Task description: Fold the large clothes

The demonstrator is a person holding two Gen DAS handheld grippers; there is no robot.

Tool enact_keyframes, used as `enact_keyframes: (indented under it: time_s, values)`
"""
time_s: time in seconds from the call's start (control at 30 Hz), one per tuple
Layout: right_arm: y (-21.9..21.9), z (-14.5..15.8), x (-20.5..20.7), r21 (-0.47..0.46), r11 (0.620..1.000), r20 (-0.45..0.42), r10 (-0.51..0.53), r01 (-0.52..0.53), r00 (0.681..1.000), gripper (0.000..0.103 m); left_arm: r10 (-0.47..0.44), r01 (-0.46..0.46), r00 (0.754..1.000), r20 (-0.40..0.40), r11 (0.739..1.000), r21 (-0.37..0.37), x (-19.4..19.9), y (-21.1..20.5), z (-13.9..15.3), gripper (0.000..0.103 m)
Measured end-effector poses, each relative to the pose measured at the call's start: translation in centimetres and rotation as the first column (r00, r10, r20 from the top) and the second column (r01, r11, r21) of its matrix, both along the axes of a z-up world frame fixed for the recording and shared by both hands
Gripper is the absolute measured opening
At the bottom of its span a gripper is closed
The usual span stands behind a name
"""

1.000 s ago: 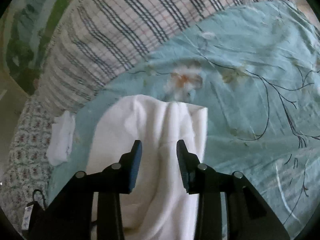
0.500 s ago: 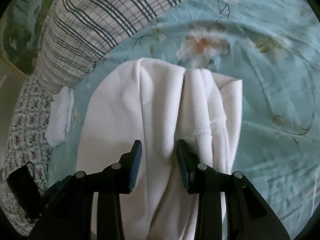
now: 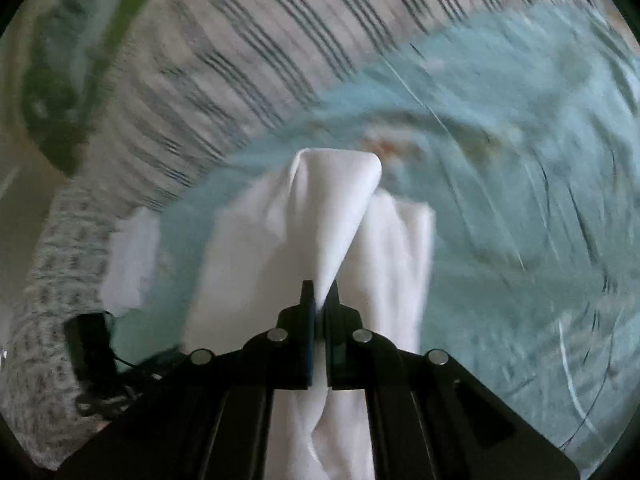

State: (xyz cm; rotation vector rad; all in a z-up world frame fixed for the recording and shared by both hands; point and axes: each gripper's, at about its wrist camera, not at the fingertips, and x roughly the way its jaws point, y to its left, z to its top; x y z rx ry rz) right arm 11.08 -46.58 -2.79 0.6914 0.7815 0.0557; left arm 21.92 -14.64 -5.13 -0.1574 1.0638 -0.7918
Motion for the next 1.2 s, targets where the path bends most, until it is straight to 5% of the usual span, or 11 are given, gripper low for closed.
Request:
enact_keyframes:
  time_s: [0.17,0.4,0.43,0.47,0.53,0.7,0.87,1.03,1.2]
  values:
    - [-0.5,-3.3,-0.2,-0.002,0.999,-0.05,-0.036,0.036,0.998,0.004,-0.028,0.029,0.998,-0.049,0.999,0.015,0.5,-1.2,-1.6,0.079]
    - [-0.3,-2.0,-0.6,-0.041,0.999,-0.038,-0.038,0.036,0.999,0.011,-0.073,0.076,0.997,-0.038,0.994,0.074,0.9,-3.3,-2.5,0.078]
    - [-0.2,-1.2,-1.2,-0.072,0.996,-0.021,-0.05,0.048,0.999,0.026,-0.076,0.078,0.996,-0.036,0.994,0.077,0.9,-3.5,-2.6,0.078]
    - [-0.1,-0.8,-1.4,-0.092,0.994,-0.014,-0.061,0.059,0.998,0.052,-0.079,0.081,0.996,-0.034,0.994,0.078,0.9,-3.6,-2.7,0.078]
    - [0.0,-0.5,-1.5,-0.123,0.99,-0.014,-0.071,0.069,0.997,0.074,-0.083,0.086,0.996,-0.03,0.992,0.089,0.9,-4.1,-2.8,0.079]
    - [0.2,-3.5,0.2,-0.056,0.998,-0.125,-0.004,-0.003,0.992,0.062,-0.09,0.092,0.995,-0.036,0.993,0.076,1.0,-4.4,-3.0,0.073]
    - [0.5,-4.1,0.8,0.047,0.999,-0.132,0.02,-0.014,0.991,0.022,-0.11,0.108,0.994,0.022,0.991,0.079,0.0,-4.4,-1.6,0.051]
    - [3.0,-0.6,-0.1,0.05,0.998,-0.049,0.052,-0.05,0.997,0.017,-0.082,0.082,0.996,0.048,0.997,0.003,-1.8,-1.1,1.4,0.045]
    - [8.1,0.7,-0.1,0.099,0.983,0.022,0.152,-0.153,0.988,0.017,-0.018,0.016,0.995,0.1,1.0,0.022,-3.5,5.6,3.6,0.045]
